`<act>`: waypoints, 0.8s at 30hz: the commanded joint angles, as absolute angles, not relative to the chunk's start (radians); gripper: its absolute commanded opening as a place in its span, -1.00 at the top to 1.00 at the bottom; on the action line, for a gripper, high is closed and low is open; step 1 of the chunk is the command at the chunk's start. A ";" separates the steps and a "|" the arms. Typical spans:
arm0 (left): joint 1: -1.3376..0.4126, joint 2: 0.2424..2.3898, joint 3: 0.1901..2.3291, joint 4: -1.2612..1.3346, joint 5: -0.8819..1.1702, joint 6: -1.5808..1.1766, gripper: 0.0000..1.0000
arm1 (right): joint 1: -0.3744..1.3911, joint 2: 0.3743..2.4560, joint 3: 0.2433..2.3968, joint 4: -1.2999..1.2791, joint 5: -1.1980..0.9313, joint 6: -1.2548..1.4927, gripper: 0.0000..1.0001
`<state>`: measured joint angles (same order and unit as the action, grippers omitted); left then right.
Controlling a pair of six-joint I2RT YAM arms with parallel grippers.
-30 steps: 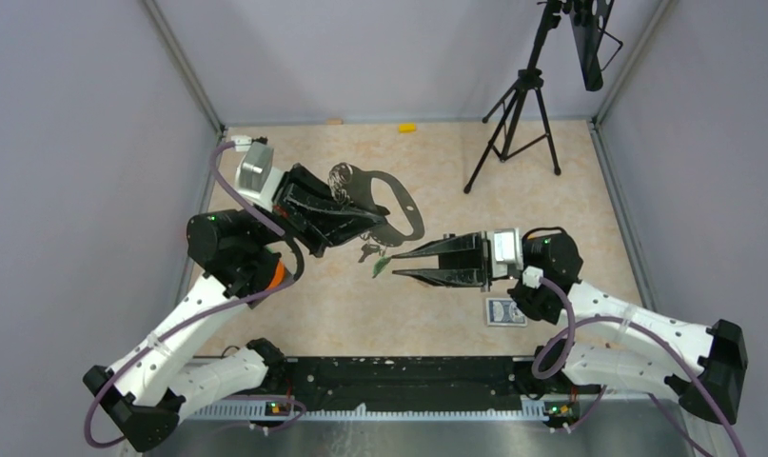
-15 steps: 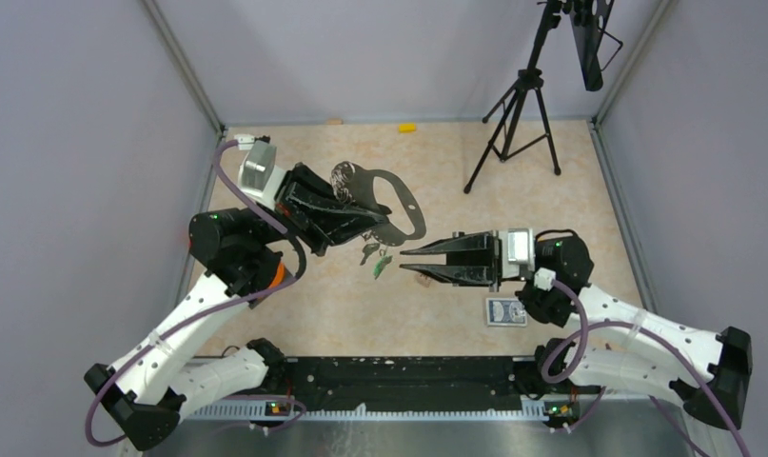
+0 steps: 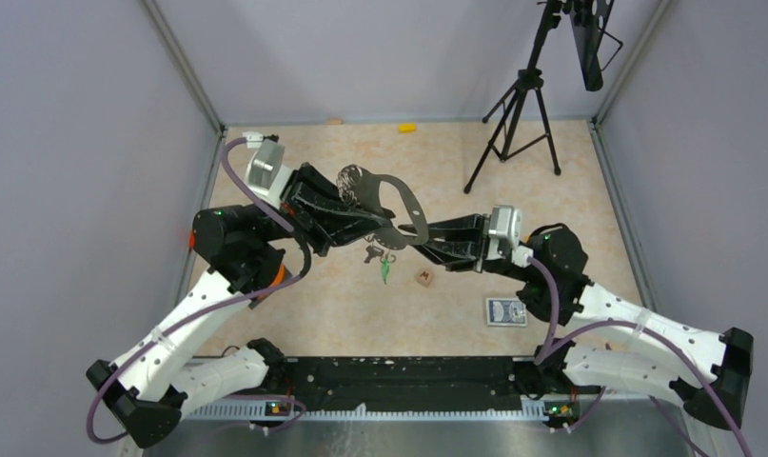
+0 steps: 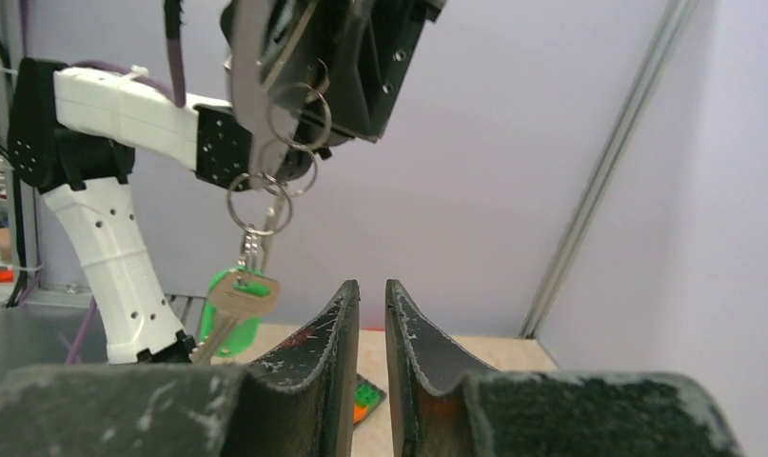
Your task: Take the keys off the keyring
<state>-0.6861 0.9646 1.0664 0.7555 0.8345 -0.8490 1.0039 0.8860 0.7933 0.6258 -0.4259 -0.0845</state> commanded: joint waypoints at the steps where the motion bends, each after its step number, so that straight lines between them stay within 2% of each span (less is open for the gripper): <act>1: -0.686 0.968 1.123 0.801 0.862 -0.872 1.00 | 0.992 0.915 0.848 0.637 -0.389 -0.058 0.68; 8: -0.686 0.972 1.126 0.803 0.862 -0.871 1.00 | 0.990 0.930 0.853 0.660 -0.497 -0.028 0.63; 24: -0.686 0.983 1.121 0.826 0.859 -0.885 1.00 | 0.990 0.968 0.832 0.811 -0.562 0.101 0.56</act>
<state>-0.6861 0.9829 1.0836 0.7643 0.8604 -0.8703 0.9985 0.9520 0.8017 0.7300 -0.5297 0.0505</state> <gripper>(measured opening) 0.064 0.217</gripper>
